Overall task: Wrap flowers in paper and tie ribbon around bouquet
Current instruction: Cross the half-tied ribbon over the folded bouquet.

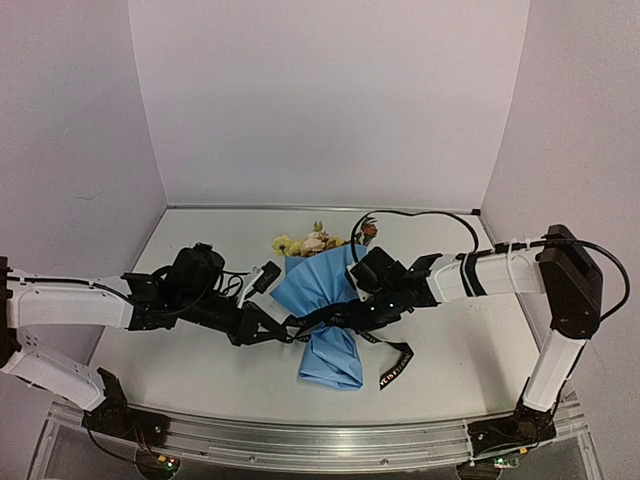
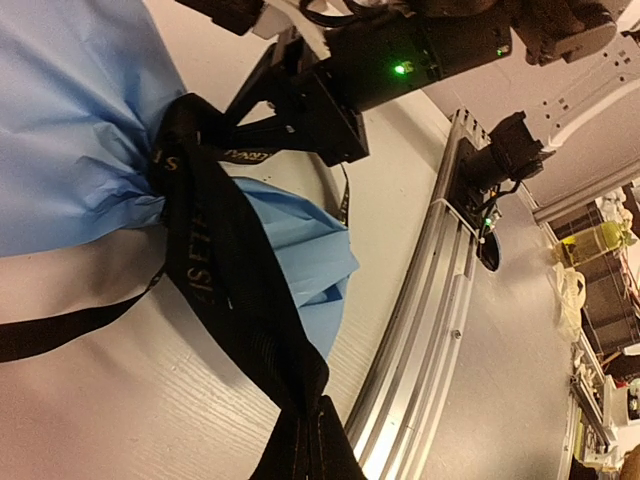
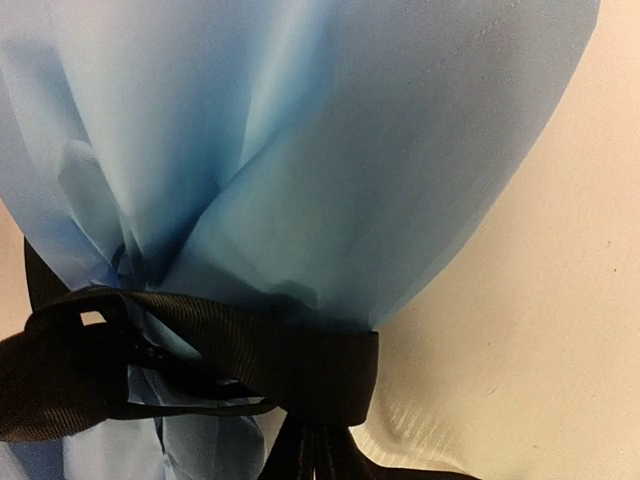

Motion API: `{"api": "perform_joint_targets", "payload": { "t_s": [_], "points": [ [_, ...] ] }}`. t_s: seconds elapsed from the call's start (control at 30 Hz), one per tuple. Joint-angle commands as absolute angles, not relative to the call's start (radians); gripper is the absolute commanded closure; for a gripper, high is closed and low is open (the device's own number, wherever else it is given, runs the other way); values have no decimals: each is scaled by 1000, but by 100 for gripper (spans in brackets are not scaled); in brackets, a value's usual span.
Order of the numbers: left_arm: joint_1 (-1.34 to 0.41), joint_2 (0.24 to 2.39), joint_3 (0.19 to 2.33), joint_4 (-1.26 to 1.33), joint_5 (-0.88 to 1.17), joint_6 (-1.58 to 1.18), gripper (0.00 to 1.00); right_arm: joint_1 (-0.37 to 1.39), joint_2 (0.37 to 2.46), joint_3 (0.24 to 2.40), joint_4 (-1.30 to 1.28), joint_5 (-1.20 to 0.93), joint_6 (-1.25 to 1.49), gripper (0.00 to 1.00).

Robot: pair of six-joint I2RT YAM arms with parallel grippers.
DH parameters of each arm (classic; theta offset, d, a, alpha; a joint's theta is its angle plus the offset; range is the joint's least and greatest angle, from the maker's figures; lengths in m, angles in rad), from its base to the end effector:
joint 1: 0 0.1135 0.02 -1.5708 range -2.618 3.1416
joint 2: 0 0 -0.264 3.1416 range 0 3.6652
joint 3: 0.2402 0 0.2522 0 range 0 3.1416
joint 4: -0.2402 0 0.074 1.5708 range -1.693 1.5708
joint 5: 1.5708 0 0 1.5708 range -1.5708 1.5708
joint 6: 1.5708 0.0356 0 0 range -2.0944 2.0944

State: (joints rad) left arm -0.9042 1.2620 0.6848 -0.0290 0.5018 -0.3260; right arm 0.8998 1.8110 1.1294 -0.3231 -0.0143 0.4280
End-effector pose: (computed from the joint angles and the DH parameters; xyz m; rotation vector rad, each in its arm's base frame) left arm 0.1499 -0.2183 0.2217 0.9717 2.1614 -1.2012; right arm 0.2294 0.2898 0.1697 -0.6274 2.5866 0.4920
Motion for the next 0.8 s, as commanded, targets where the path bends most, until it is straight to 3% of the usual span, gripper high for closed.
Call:
{"api": "perform_joint_targets", "payload": {
  "t_s": [0.0,0.4,0.67,0.77],
  "points": [
    [-918,1289,722,-58,577,-313,97,900,1768,1135,-282,-2,419,100],
    [-983,1445,911,-140,606,-224,95,899,1755,1087,-200,-62,460,100],
    [-1014,1518,975,-205,610,-130,77,898,1729,1065,-186,-56,455,100],
    [-1027,1556,1023,-209,602,-94,82,899,1730,1063,-185,-55,452,100]
  ]
}}
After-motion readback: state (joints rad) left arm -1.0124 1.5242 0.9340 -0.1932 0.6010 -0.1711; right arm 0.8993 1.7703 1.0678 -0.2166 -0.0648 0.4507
